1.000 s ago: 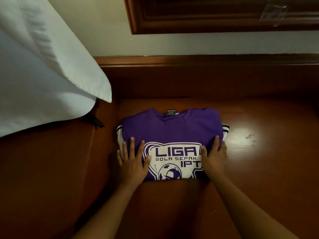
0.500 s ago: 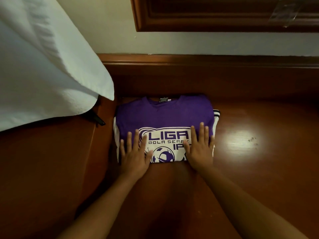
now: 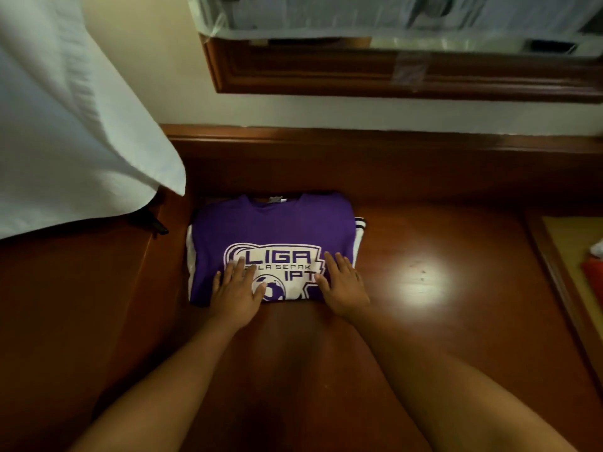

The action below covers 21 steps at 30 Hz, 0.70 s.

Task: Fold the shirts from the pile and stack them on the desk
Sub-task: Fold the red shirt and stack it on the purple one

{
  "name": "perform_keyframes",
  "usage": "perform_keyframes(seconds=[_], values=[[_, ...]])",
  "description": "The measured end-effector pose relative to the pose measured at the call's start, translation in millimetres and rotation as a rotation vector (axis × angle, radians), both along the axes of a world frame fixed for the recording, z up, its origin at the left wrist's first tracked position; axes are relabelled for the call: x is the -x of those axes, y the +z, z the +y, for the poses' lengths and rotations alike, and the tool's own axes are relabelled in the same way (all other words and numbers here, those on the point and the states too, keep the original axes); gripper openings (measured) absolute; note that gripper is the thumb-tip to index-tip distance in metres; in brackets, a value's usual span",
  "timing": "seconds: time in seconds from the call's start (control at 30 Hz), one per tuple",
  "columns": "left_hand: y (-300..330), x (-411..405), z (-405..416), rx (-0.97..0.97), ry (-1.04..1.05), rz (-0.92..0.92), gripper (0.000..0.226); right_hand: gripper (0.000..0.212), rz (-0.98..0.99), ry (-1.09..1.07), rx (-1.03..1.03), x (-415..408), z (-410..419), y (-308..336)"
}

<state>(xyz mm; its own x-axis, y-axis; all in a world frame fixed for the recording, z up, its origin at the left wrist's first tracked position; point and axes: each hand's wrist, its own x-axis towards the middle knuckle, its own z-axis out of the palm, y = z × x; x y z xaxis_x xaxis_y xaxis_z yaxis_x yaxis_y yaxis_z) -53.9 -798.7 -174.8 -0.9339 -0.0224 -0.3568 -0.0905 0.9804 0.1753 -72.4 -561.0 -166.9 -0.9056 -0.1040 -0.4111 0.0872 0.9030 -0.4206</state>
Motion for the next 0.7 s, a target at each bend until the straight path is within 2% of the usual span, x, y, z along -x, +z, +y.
perform_keyframes(seconds=[0.3, 0.7], values=[[64, -59, 167, -0.095, -0.068, 0.080, 0.058, 0.061, 0.079, -0.106, 0.040, -95, 147, 64], [137, -153, 464, -0.196, -0.370, 0.182, 0.058, 0.056, 0.227, -0.308, -0.004, -233, 396, 111]])
